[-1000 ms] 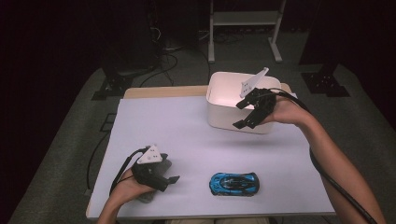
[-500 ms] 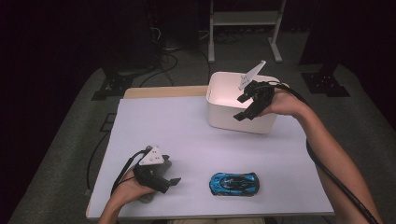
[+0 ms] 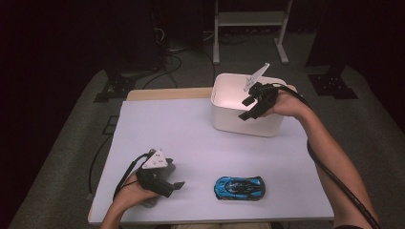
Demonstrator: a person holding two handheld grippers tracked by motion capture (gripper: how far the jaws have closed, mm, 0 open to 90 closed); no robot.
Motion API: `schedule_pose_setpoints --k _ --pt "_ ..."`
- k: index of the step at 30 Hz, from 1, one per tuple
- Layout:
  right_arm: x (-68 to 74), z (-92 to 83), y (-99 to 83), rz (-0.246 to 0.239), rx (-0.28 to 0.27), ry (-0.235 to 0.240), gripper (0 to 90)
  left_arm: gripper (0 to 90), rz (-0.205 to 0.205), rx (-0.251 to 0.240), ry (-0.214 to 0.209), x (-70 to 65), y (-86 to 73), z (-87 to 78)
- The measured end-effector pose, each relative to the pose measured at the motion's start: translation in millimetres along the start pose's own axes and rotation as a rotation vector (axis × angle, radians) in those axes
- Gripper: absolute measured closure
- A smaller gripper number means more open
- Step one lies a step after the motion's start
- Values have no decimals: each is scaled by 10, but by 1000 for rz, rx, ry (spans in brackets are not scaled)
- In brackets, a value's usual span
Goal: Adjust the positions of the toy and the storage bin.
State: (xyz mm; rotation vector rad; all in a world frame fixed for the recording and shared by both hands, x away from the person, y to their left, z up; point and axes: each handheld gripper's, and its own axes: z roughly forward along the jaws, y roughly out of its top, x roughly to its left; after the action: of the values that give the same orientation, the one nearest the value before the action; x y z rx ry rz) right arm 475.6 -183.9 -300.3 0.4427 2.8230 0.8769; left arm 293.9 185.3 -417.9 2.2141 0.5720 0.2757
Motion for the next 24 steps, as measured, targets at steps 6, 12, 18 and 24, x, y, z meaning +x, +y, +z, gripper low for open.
schedule_pose_setpoints --k 6,12,18,24 --pt "-51 91 -16 2 19 10 413 76 -9 -3 -1 4 -3 0" --pt "-57 189 -10 -18 45 14 518 76 -1 11 -4 -4 -7 19" --pt "-69 242 -43 -40 62 13 712 76 -9 -2 -20 1 -13 7" --pt "-56 252 -32 -82 77 23 815 76 -11 -11 -25 9 -16 -14"
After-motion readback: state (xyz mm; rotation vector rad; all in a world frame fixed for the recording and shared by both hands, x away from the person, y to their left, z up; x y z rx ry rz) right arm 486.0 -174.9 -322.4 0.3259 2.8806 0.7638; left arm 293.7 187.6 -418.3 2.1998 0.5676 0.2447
